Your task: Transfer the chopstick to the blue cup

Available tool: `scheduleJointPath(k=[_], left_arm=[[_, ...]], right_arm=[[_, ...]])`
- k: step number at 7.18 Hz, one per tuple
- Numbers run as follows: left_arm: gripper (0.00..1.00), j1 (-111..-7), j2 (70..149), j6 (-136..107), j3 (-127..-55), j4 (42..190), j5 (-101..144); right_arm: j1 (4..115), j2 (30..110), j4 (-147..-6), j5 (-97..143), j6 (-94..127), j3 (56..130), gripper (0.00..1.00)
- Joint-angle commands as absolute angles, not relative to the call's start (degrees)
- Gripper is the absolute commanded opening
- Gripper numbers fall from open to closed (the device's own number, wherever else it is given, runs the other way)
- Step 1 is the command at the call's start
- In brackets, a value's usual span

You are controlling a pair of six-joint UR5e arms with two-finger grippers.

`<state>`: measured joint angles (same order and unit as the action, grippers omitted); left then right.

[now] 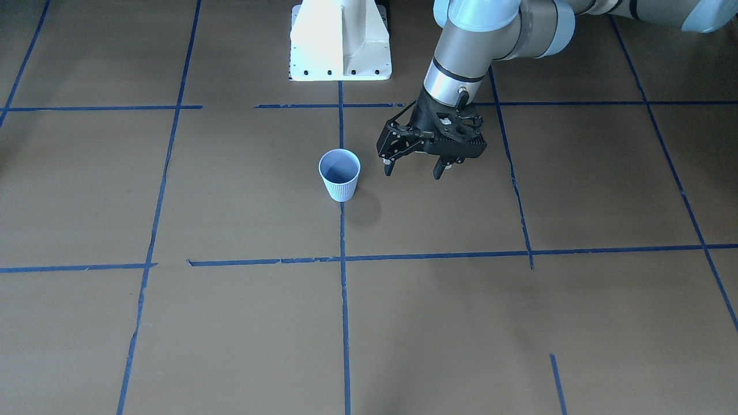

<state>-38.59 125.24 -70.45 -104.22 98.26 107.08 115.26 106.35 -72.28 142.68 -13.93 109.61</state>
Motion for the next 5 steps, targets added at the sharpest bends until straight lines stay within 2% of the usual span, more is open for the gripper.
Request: scheduleJointPath(k=[1, 3, 5], left_arm=[[1.0, -38.8, 125.2, -70.4, -104.8, 98.3, 107.1], [1.0, -38.8, 124.3, -69.9, -104.8, 98.3, 107.1], [1.0, -40.1, 122.1, -69.8, -104.8, 101.3, 107.1]], right_arm=[[112.7, 103.0, -82.0, 149.2, -7.6, 116.3, 0.0], [101.9, 93.2, -81.7, 156.1, 10.5, 116.5, 0.0], [81.8, 79.4, -81.3, 155.1, 29.8, 115.5, 0.01]])
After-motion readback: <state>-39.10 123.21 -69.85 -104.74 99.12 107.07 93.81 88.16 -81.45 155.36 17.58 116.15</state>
